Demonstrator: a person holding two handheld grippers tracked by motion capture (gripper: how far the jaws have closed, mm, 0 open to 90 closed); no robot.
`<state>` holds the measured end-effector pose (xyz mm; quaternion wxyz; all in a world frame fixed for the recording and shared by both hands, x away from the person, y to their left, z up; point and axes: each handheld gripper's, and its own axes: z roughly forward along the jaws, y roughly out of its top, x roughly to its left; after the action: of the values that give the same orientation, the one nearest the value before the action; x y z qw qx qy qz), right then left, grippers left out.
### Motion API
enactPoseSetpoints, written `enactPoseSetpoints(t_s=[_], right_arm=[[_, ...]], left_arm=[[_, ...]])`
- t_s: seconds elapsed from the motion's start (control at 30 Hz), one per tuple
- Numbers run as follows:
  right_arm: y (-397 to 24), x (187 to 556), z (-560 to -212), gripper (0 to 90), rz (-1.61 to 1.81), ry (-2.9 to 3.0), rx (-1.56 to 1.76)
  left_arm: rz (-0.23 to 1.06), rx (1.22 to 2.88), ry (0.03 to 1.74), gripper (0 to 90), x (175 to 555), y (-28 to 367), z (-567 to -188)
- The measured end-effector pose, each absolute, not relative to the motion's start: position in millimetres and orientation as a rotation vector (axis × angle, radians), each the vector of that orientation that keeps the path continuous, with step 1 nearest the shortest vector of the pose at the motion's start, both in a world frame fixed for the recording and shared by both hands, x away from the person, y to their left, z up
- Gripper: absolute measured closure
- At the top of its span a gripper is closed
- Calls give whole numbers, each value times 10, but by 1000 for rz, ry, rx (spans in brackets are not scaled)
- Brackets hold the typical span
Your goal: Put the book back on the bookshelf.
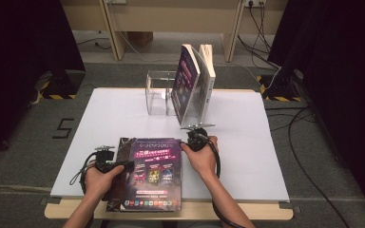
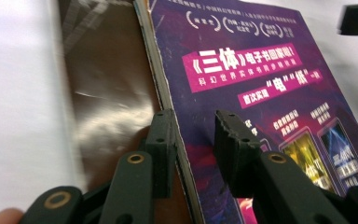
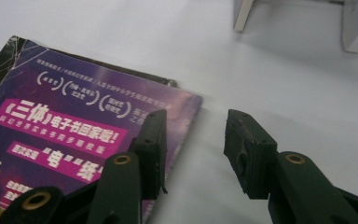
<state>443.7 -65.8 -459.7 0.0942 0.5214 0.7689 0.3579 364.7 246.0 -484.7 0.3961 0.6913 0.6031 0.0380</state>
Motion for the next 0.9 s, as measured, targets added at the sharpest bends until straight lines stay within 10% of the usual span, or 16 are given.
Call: enactPoseSetpoints(t_s=[0.9], right_arm=[[-527, 4702, -4719, 574, 1039, 2342, 1637]], left_arm=[[124, 1804, 1488, 632, 3610, 2390, -4831]])
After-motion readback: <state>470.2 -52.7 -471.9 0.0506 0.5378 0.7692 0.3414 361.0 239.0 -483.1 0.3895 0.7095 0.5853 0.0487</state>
